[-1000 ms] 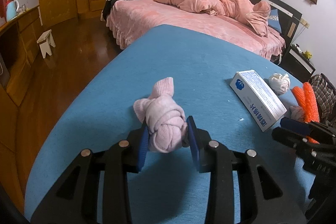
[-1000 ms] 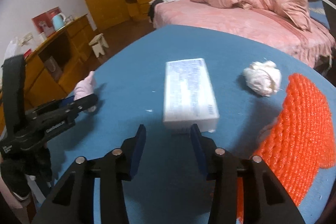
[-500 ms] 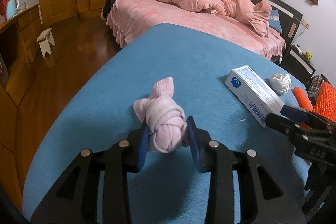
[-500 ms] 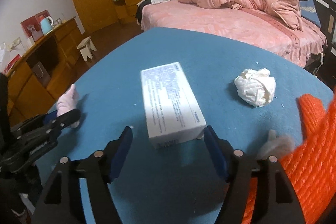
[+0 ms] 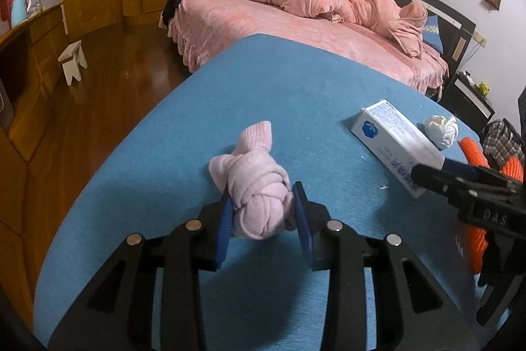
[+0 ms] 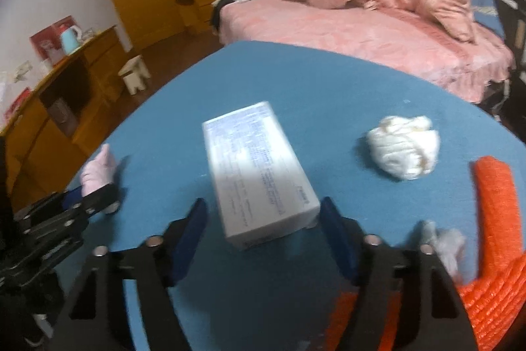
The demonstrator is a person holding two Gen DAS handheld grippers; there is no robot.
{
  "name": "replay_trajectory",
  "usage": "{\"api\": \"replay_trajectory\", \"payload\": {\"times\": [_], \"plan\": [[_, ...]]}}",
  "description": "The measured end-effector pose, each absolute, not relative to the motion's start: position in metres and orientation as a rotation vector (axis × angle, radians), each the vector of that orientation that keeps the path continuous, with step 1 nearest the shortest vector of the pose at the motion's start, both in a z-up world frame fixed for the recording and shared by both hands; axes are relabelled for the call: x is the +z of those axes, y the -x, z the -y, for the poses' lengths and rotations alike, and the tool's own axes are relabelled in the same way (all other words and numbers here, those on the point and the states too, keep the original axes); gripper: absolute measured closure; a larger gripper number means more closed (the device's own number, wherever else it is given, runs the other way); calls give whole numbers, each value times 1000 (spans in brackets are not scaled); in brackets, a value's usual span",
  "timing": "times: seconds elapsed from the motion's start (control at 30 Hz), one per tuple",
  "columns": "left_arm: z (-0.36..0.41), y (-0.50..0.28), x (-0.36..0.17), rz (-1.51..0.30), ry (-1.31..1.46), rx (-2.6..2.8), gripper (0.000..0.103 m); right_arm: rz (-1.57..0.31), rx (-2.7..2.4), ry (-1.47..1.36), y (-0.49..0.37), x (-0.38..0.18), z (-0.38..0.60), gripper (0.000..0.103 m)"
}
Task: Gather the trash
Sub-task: 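Grasp the white box with the right gripper while the left holds the pink sock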
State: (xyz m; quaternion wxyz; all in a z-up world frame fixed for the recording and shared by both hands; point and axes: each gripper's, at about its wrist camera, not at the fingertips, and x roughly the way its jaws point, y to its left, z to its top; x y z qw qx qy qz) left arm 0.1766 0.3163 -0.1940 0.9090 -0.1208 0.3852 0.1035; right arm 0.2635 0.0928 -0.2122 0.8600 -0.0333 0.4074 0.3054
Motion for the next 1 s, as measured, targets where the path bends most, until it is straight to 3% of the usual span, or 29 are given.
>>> {"api": "replay_trajectory", "payload": {"times": [0.1,0.67,0.77,1.0], "plan": [[-318,-175,-196,-793,260,218,69,-860,707,71,-254,-211,-99,41],[-324,-174,-199,-804,273,219,69,-850,612,96,-265,-216,-124,38],[-324,-173,-199,-803,275,220,69,-866,607,114,-269,-222,-128,48],[-324,-173,-198,-799,268,221,69,-816,607,153,-257,-216,-130,49]]}}
